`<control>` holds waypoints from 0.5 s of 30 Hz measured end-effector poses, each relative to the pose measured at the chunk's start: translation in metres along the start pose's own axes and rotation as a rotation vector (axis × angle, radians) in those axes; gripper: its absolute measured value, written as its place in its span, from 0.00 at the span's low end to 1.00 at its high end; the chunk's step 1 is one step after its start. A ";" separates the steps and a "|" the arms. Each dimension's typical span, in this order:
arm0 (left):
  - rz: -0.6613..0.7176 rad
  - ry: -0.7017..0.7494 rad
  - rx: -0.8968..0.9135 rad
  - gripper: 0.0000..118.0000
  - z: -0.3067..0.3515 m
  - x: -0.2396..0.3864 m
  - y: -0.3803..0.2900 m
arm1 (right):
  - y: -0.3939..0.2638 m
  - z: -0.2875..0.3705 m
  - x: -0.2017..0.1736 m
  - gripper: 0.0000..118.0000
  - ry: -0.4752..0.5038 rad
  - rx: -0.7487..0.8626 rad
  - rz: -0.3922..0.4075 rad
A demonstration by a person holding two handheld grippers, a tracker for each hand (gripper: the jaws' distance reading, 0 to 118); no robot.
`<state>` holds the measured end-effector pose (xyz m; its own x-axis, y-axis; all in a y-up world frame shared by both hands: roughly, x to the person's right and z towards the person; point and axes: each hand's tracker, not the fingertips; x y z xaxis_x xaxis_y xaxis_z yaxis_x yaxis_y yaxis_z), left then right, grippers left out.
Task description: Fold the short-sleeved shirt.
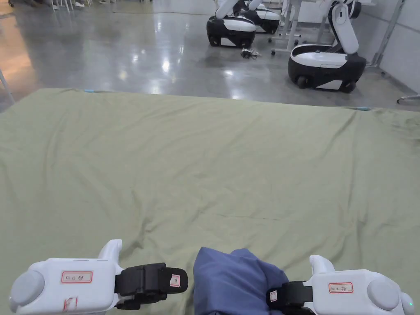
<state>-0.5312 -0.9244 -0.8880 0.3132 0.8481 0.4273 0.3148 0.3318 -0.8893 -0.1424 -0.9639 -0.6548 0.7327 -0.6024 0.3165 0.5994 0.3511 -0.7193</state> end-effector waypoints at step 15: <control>0.051 -0.081 -0.185 0.95 -0.127 -0.007 0.030 | 0.004 -0.001 -0.001 0.00 0.013 -0.027 0.055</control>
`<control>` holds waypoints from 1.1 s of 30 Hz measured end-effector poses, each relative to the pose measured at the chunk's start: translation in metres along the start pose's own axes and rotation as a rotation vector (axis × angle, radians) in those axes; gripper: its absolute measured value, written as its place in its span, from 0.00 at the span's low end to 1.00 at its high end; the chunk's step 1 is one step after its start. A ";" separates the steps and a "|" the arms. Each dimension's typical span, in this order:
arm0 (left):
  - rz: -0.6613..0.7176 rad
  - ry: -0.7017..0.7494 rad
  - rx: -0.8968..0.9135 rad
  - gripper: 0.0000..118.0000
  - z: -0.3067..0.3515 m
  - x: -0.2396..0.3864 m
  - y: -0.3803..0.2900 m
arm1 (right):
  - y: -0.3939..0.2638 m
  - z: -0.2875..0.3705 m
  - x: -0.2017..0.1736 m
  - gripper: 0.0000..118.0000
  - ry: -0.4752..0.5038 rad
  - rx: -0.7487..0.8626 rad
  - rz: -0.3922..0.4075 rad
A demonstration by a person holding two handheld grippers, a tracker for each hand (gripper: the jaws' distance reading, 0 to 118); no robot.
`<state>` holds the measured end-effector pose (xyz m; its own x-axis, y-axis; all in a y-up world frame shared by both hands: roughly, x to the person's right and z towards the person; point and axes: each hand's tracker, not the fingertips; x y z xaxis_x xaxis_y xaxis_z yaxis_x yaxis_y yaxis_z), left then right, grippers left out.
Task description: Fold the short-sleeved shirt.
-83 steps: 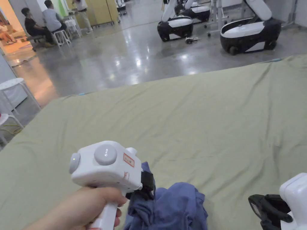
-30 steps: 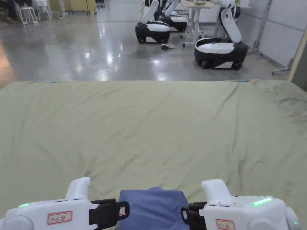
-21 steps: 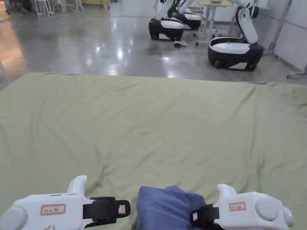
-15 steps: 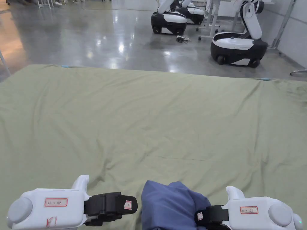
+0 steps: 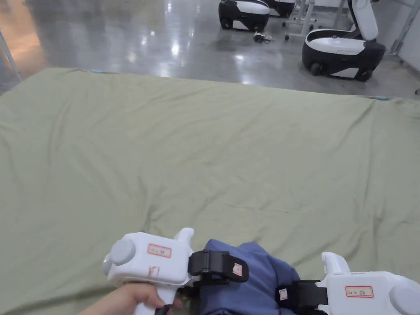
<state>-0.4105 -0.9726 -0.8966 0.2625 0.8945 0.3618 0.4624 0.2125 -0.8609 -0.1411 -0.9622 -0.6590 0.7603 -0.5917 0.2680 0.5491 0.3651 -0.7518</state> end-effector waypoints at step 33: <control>-0.113 1.383 -0.113 0.31 0.427 -0.095 0.069 | -0.073 0.075 -0.115 0.00 0.160 0.114 0.147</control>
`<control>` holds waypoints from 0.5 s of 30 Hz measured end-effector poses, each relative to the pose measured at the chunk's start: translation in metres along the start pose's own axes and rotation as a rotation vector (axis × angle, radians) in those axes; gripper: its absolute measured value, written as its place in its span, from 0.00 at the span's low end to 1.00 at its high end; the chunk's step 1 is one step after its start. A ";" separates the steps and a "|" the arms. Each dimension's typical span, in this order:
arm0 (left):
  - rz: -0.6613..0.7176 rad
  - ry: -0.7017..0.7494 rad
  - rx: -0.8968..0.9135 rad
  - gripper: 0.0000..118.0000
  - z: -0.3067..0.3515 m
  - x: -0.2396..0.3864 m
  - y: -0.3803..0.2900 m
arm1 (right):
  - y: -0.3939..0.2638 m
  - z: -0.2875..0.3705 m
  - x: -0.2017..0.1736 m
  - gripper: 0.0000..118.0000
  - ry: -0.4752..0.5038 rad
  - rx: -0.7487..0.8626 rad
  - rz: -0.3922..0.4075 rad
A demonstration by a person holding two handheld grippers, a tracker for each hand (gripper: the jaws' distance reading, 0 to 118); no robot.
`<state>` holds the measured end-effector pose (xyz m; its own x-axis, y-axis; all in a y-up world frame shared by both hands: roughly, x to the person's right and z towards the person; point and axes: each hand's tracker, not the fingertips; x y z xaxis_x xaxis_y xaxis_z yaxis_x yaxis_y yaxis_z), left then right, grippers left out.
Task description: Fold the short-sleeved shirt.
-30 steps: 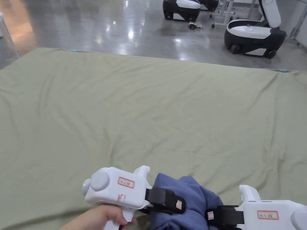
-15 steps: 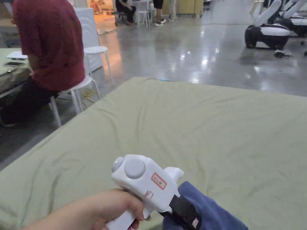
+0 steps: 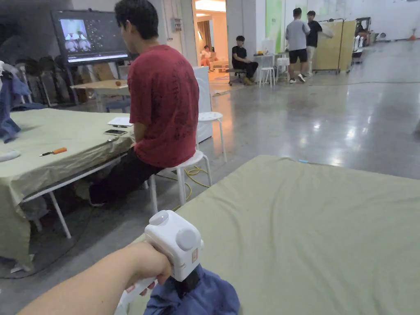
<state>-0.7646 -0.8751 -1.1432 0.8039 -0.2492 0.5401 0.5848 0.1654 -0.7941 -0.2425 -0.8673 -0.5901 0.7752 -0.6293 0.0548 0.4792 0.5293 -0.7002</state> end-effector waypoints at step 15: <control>0.191 0.251 0.622 0.87 0.106 0.042 -0.067 | 0.009 0.005 -0.006 0.00 -0.057 0.018 0.097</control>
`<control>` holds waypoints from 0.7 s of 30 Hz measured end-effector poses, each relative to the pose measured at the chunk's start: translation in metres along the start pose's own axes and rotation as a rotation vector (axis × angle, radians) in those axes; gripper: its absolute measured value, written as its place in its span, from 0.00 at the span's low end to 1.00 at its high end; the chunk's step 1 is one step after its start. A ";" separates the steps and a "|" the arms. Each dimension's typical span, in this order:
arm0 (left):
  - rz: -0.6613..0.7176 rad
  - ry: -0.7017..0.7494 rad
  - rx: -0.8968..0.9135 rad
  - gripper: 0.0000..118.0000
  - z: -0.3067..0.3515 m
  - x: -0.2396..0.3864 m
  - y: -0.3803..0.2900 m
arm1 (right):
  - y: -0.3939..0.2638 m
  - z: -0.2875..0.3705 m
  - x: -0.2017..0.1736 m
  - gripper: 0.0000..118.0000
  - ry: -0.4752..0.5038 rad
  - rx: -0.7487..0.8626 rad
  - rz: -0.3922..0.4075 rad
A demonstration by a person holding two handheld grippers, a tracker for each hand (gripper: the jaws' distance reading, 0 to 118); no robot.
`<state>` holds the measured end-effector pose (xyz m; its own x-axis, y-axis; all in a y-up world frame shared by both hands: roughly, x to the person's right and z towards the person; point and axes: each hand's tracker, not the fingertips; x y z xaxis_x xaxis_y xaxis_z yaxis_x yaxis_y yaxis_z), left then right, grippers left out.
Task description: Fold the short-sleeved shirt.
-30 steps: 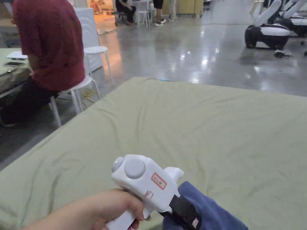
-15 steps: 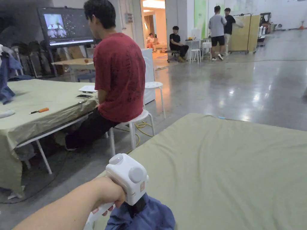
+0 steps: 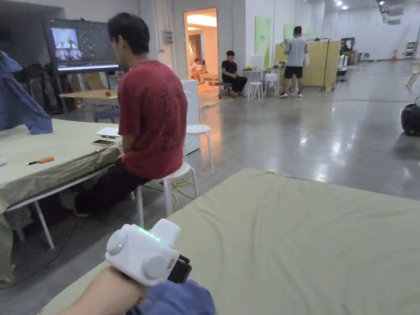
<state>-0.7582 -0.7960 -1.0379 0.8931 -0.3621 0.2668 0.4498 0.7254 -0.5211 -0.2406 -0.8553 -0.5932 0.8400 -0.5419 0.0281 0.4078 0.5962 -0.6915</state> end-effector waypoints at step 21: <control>0.221 -0.455 0.568 0.00 0.317 0.282 -0.021 | 0.007 0.091 -0.067 0.00 -0.716 0.547 0.418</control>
<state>-0.5173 -0.7276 -0.6950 0.8170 0.0142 0.5765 0.0794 0.9874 -0.1368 -0.2618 -0.7615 -0.5342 0.8985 0.1524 0.4116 -0.0131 0.9467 -0.3220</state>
